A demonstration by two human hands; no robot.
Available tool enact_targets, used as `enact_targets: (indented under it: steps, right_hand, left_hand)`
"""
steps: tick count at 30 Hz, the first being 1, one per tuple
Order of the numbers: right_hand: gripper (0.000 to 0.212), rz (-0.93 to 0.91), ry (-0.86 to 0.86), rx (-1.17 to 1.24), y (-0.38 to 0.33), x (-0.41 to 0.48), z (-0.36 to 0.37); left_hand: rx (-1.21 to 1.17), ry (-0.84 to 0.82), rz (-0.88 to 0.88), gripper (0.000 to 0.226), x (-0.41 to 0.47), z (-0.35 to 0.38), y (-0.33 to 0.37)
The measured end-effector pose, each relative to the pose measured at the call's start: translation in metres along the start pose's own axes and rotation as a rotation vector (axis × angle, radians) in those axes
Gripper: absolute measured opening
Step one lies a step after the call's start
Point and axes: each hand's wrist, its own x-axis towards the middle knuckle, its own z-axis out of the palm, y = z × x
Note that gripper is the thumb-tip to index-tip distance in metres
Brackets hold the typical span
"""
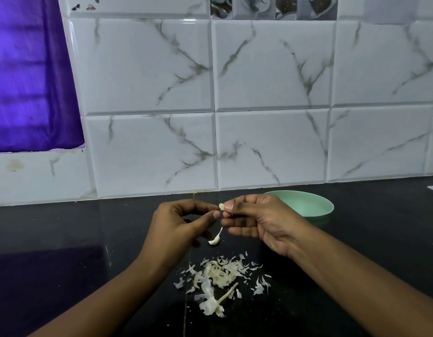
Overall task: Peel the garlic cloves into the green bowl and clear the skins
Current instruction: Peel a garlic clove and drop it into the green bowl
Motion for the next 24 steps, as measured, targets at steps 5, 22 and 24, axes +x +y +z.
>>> enact_targets:
  steps: [5,22,24]
  right_hand:
    - [0.002,-0.109,0.023,-0.116,0.003,-0.001,0.004]
    - [0.016,-0.504,-0.033,-0.526,0.012,0.006,-0.002]
    - [0.012,-0.562,-0.003,-0.574,0.014,0.006,-0.002]
  left_hand:
    - [-0.088,0.021,-0.044,0.004,0.000,0.002,0.002]
    - [-0.266,0.001,-0.287,0.015,0.003,0.002,0.004]
    - [-0.266,0.016,-0.278,0.014,0.002,0.003,0.004]
